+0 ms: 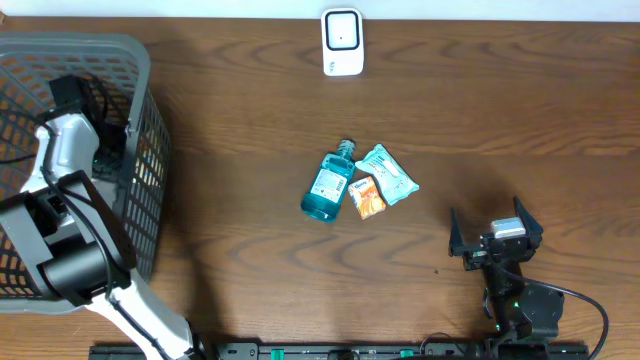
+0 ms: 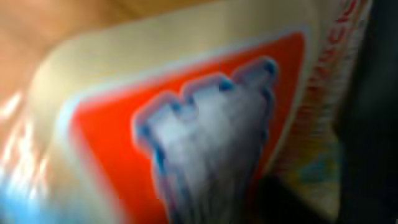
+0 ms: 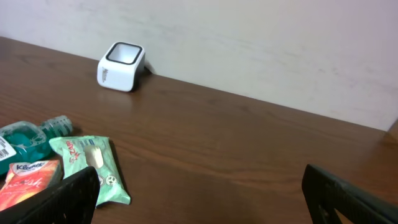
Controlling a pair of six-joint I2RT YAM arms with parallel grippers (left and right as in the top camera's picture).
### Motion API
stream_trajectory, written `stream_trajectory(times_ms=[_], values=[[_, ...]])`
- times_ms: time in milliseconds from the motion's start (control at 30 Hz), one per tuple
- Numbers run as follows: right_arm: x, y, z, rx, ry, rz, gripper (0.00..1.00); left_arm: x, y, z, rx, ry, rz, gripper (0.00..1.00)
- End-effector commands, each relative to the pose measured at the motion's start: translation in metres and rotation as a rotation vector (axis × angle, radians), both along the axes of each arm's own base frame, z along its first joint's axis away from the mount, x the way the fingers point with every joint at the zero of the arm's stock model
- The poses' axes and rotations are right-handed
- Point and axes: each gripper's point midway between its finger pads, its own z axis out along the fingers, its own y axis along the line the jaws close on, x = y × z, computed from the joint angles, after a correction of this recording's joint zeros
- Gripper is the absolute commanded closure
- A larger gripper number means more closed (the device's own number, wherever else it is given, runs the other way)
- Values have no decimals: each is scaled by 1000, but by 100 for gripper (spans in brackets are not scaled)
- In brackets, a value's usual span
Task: Scan the item barcode
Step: 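Reach the left gripper into the basket and grasp the yellow snack bag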
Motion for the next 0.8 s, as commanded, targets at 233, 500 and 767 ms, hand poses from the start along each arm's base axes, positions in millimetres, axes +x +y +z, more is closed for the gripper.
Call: stream_trajectory(times_ms=[233,500,767], values=[[0,0,-1,15,6,-1,1,-49,-8,-4,5,125,-101,93],[0,0,-1,15,6,-1,1,-57,18,132,218,-172,-23,93],[0,0,-1,15,6,-1,1,-88,-4,253,343,-511,-17,93]])
